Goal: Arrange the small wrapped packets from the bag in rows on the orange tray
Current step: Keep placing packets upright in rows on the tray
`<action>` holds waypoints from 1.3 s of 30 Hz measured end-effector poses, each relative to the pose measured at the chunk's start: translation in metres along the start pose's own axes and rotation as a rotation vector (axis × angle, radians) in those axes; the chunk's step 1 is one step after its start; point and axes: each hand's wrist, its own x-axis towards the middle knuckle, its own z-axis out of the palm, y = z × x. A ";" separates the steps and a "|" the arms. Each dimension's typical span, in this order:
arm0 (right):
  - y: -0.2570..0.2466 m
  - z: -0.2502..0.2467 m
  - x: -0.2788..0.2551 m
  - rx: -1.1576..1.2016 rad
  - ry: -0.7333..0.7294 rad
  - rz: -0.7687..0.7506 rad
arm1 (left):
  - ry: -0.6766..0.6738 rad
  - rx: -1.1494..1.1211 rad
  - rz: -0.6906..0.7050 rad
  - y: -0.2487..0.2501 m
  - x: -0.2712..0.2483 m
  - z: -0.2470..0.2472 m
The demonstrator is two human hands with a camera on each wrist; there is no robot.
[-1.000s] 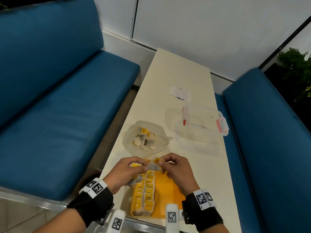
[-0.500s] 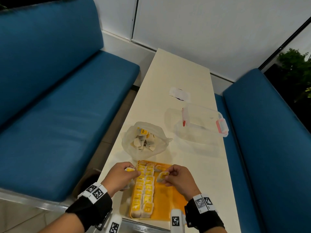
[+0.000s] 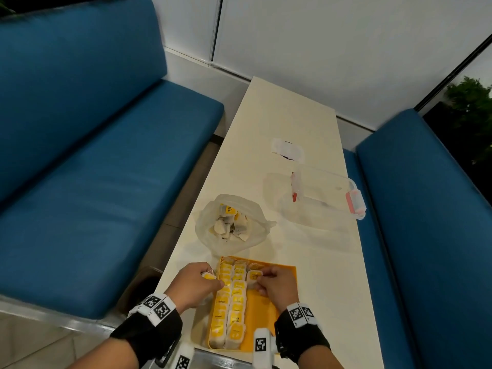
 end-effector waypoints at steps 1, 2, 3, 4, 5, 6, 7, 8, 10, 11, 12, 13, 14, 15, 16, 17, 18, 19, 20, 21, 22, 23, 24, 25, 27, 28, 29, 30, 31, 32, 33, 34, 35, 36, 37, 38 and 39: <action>0.001 0.001 0.002 0.004 0.008 0.003 | -0.004 -0.006 0.000 0.000 0.000 0.000; 0.001 0.002 0.003 0.007 0.019 0.008 | -0.010 -0.010 0.001 0.000 0.001 0.000; 0.002 0.003 0.004 0.013 0.032 0.014 | -0.015 -0.012 0.001 0.000 0.002 0.000; 0.003 0.004 0.005 0.019 0.047 0.019 | -0.019 -0.013 0.002 0.000 0.002 0.000; 0.003 0.004 0.006 0.023 0.061 0.024 | -0.021 -0.013 0.002 0.000 0.002 0.001; 0.004 0.005 0.007 0.029 0.073 0.025 | -0.022 -0.011 0.002 0.000 0.003 0.001; 0.005 0.006 0.008 0.040 0.081 0.029 | -0.022 -0.010 0.000 0.000 0.003 0.001; 0.005 0.007 0.009 0.055 0.085 0.034 | -0.021 -0.013 -0.004 0.000 0.003 0.001; 0.006 0.010 0.010 0.084 0.088 0.044 | -0.021 -0.019 -0.007 0.000 0.003 0.001; 0.006 0.011 0.010 0.097 0.090 0.049 | -0.021 -0.018 -0.007 0.000 0.004 0.001; 0.006 0.011 0.010 0.110 0.093 0.052 | -0.024 -0.020 -0.010 0.000 0.004 0.001; 0.005 0.012 0.009 0.120 0.095 0.057 | -0.027 -0.025 -0.014 0.000 0.004 0.001; 0.004 0.013 0.009 0.130 0.092 0.059 | -0.030 -0.028 -0.019 0.000 0.004 0.001; 0.004 0.014 0.009 0.135 0.086 0.062 | -0.031 -0.029 -0.022 0.000 0.004 0.001; 0.004 0.015 0.009 0.134 0.080 0.064 | -0.032 -0.029 -0.025 0.000 0.004 0.001; 0.004 0.016 0.009 0.126 0.074 0.065 | -0.033 -0.030 -0.025 0.000 0.004 0.001; 0.004 0.017 0.008 0.124 0.072 0.063 | -0.033 -0.030 -0.025 0.000 0.004 0.001; 0.004 0.018 0.008 0.122 0.070 0.061 | -0.035 -0.027 -0.024 0.000 0.004 0.001; 0.004 0.018 0.007 0.117 0.072 0.052 | -0.036 -0.020 -0.022 0.001 0.004 0.001; 0.003 0.018 0.006 0.099 0.076 0.045 | -0.037 -0.008 -0.019 0.001 0.003 0.001; 0.003 0.017 0.005 0.087 0.076 0.037 | -0.038 0.004 -0.015 0.002 0.003 0.001; 0.003 0.016 0.005 0.079 0.071 0.034 | -0.040 0.013 -0.010 0.003 0.002 0.000; 0.003 0.015 0.005 0.070 0.059 0.032 | -0.040 0.017 -0.007 0.003 0.001 -0.001; 0.003 0.013 0.004 0.050 0.044 0.033 | -0.041 0.016 -0.006 0.004 0.000 -0.002; 0.001 0.008 0.001 0.025 0.023 0.045 | -0.049 0.010 -0.005 0.004 -0.003 -0.006; 0.000 0.005 -0.002 0.021 0.028 0.059 | -0.056 0.012 -0.005 0.005 -0.004 -0.009; -0.002 0.001 -0.006 0.005 0.044 0.066 | -0.065 0.014 0.001 0.006 -0.007 -0.012; -0.005 -0.003 -0.011 -0.023 0.066 0.063 | -0.077 0.008 0.016 0.007 -0.008 -0.014; -0.009 -0.007 -0.015 -0.055 0.085 0.047 | -0.094 -0.005 0.039 0.008 -0.010 -0.016; -0.014 -0.011 -0.020 -0.080 0.096 0.016 | -0.115 -0.021 0.064 0.009 -0.012 -0.018; -0.020 -0.013 -0.026 -0.103 0.096 -0.030 | -0.139 -0.034 0.086 0.012 -0.013 -0.019; -0.027 -0.015 -0.032 -0.118 0.082 -0.092 | -0.162 -0.047 0.102 0.014 -0.015 -0.020; -0.034 -0.015 -0.039 -0.128 0.057 -0.161 | -0.183 -0.064 0.113 0.017 -0.016 -0.020; -0.043 -0.015 -0.047 -0.125 0.021 -0.228 | -0.201 -0.088 0.119 0.019 -0.017 -0.019; -0.052 -0.014 -0.056 -0.119 -0.026 -0.285 | -0.215 -0.109 0.121 0.022 -0.017 -0.018; -0.061 -0.013 -0.065 -0.103 -0.088 -0.332 | -0.227 -0.122 0.126 0.026 -0.018 -0.016; -0.069 -0.011 -0.074 -0.091 -0.159 -0.366 | -0.239 -0.124 0.133 0.028 -0.018 -0.014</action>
